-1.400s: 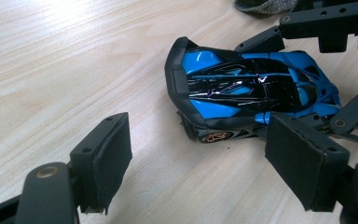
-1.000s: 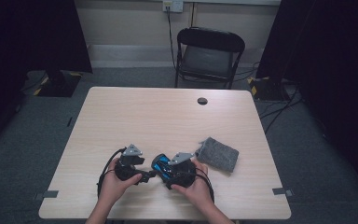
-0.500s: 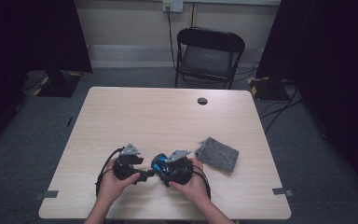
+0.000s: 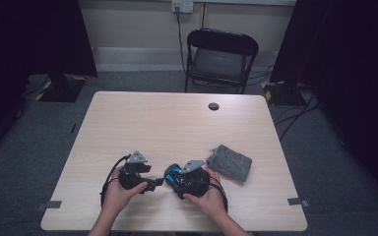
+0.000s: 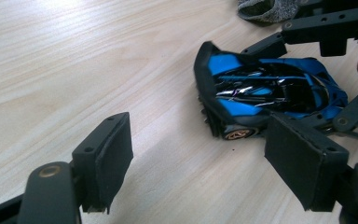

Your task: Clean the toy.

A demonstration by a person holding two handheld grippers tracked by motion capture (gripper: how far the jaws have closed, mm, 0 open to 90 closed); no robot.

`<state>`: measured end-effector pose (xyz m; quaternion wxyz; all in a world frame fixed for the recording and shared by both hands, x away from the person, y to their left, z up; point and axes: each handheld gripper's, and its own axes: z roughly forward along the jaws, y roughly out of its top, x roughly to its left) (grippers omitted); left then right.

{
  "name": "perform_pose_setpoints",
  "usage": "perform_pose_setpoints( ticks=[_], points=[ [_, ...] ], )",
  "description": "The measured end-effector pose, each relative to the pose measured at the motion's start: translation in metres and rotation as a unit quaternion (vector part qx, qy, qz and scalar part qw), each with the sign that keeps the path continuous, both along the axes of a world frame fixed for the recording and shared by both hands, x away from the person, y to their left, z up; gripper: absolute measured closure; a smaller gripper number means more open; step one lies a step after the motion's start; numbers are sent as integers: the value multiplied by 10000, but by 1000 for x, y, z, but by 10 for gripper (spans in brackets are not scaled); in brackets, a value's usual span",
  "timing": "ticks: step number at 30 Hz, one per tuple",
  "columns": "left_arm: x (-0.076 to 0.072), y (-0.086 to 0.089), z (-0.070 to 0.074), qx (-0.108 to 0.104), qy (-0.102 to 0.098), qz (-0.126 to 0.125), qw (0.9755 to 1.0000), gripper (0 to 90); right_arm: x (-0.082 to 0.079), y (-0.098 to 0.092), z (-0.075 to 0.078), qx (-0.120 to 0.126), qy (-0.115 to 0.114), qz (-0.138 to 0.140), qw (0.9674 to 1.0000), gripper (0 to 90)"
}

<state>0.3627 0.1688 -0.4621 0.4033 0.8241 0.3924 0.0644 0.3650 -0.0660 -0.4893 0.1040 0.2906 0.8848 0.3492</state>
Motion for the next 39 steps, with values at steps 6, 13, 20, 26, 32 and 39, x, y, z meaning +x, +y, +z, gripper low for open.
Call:
perform_pose_setpoints(
  ticks=[6,13,20,26,32,39],
  points=[
    [1,-2,-1,25,5,-31,10000,226,-2,-9,10,147,-65,20,9999,262],
    [1,-5,-1,23,-37,-90,9999,225,-1,-29,9,98,-11,-52,9999,270],
    [2,-14,-4,82,8,-212,9997,225,-3,-39,8,56,2,-35,10000,270],
    [7,-26,0,26,4,-291,9996,211,-9,-47,7,35,-21,45,10000,270],
    [20,-47,11,-7,-58,-499,9987,190,-14,-55,4,36,-10,132,9999,270],
    [30,-71,15,-87,-53,-655,9978,191,-16,-63,1,198,-39,192,9996,268]
  ],
)
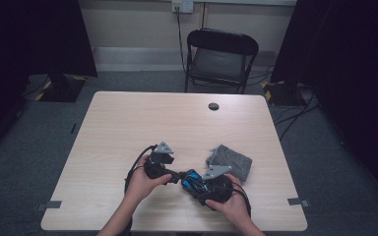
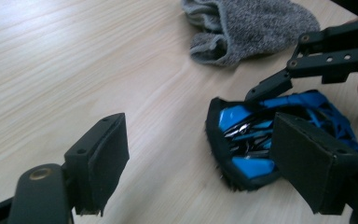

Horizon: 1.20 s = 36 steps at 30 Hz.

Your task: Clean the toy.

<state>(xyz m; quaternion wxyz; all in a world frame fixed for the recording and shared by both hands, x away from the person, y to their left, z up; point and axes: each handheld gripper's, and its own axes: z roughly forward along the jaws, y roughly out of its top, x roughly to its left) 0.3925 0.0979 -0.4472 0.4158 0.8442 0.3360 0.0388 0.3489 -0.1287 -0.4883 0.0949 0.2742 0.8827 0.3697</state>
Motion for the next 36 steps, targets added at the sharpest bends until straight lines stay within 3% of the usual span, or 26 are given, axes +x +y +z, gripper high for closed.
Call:
perform_pose_setpoints(
  ticks=[4,8,11,17,26,27,30,31,36],
  points=[
    [-1,-1,-2,-10,4,-26,10000,191,1,-2,0,41,-38,92,9999,263],
    [-3,5,-9,38,69,16,10000,192,1,-4,0,62,77,59,9999,261],
    [-7,12,-13,64,104,39,9999,195,1,-4,4,92,-72,96,9999,240],
    [-16,19,-21,98,148,-8,9998,204,4,-4,8,160,-39,141,9998,235],
    [-24,31,-25,215,121,-38,9997,201,11,-13,26,230,-40,185,9996,255],
    [-25,35,-24,229,97,-23,9997,201,17,-23,35,298,-144,116,9994,268],
    [-26,38,-23,205,96,4,9997,199,26,-36,45,339,-197,-61,9992,267],
    [-27,39,-23,206,109,18,9997,199,34,-46,53,201,-353,-203,9990,265],
    [-29,46,-23,304,111,16,9995,200,52,-61,55,-55,-425,-464,9980,260]
  ],
)
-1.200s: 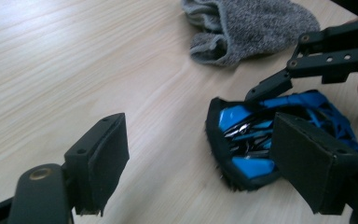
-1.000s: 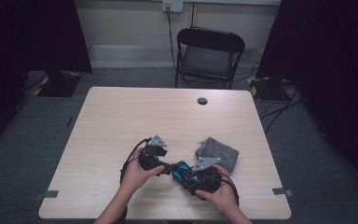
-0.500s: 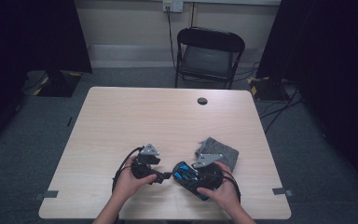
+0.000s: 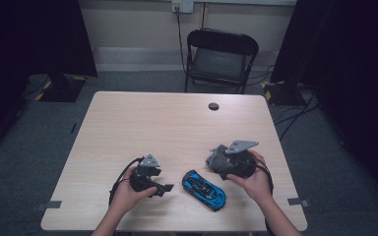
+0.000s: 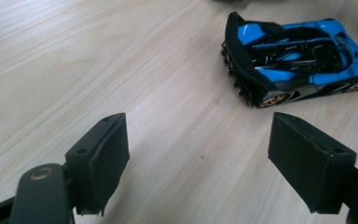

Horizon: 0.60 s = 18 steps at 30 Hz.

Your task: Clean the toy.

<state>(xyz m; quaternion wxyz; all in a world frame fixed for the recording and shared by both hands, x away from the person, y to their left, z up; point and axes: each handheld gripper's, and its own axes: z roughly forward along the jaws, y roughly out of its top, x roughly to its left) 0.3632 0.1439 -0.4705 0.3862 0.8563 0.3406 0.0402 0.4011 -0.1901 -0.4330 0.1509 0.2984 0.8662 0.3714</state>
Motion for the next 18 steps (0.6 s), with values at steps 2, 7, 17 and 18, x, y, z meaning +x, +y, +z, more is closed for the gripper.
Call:
perform_pose_setpoints(
  ticks=[2,7,17,18],
  points=[
    [0,3,-1,-19,-6,26,10000,199,14,-10,-14,-88,219,-247,9994,264],
    [-1,9,-1,-19,-21,66,10000,199,24,-19,-42,-113,519,-566,9970,278],
    [-2,14,0,-106,-38,124,9999,200,24,-17,-52,-399,262,-752,9960,450],
    [-2,14,0,-107,-48,121,9999,199,24,-17,-52,-413,249,-769,9959,521]
  ],
)
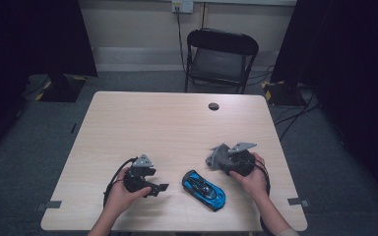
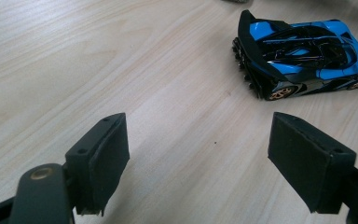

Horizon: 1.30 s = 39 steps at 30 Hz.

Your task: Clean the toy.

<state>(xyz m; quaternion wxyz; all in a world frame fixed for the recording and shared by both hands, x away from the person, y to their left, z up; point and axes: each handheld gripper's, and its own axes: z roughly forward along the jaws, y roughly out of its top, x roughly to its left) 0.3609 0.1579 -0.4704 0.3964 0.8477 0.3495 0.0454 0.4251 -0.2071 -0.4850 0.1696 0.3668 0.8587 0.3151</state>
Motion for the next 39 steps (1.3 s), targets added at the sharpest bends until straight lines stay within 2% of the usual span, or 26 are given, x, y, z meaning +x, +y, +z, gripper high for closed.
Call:
perform_pose_setpoints(
  ticks=[1,2,3,8,12,13,14,15,16,17,18,19,20,22,26,27,28,29,31,32,33,34,35,36,37,39],
  points=[
    [-1,1,0,4,-7,-19,10000,200,0,0,1,-82,-83,-7,9999,635],
    [-1,1,0,4,-7,-19,10000,200,0,0,1,-82,-83,-7,9999,635],
    [-1,1,0,-15,16,-32,10000,199,0,0,1,-118,-83,-55,9999,696],
    [-1,5,2,-49,-13,-11,10000,199,2,4,5,-230,-36,-166,9996,745],
    [-2,9,6,-75,-58,14,10000,198,4,11,15,-67,-79,-128,9999,750],
    [-4,11,7,-66,-49,8,10000,198,2,22,25,-21,-204,52,9998,750],
    [-4,11,7,-66,-49,8,10000,198,2,22,25,-21,-204,52,9998,750],
    [-5,12,7,-54,-59,7,10000,199,-1,36,38,72,-298,321,9990,749],
    [-6,14,8,-36,-70,11,10000,199,-1,36,38,72,-298,321,9990,749],
    [-7,16,9,-60,-55,48,10000,198,-4,55,49,125,-396,552,9976,748],
    [-8,19,10,-58,-69,66,9999,198,-4,55,49,125,-396,552,9976,748],
    [-11,24,12,-66,-73,93,9999,198,-7,75,57,292,-365,781,9958,748],
    [-11,24,12,-66,-73,93,9999,198,-7,75,57,292,-365,781,9958,748],
    [-13,29,13,-69,-89,133,9998,198,-10,96,61,419,-325,1042,9931,746],
    [-16,44,13,-57,-82,239,9997,197,-12,138,61,463,-301,1471,9876,744],
    [-18,52,13,-72,-79,329,9994,196,-12,158,60,423,-309,1729,9835,743],
    [-18,52,13,-72,-79,329,9994,197,-12,158,60,423,-309,1729,9835,743],
    [-20,59,13,-89,-83,390,9992,197,-12,175,58,402,-257,1924,9802,741],
    [-22,66,14,-96,-108,467,9988,197,-14,193,54,320,-206,2115,9766,740],
    [-22,66,14,-96,-108,467,9988,197,-14,193,54,320,-206,2115,9766,740],
    [-24,72,16,-103,-134,500,9986,197,-17,207,49,266,-149,2318,9723,737],
    [-24,72,16,-103,-134,500,9986,197,-17,207,49,266,-149,2318,9723,737],
    [-24,76,17,-141,-161,544,9983,197,-22,220,43,155,-124,2478,9686,735],
    [-24,76,17,-141,-161,544,9983,197,-22,220,43,155,-124,2478,9686,735],
    [-24,77,18,-179,-173,583,9980,197,-25,228,37,110,-60,2550,9669,734],
    [-24,78,19,-180,-207,573,9980,198,-26,234,31,90,-24,2606,9654,729]
  ],
)
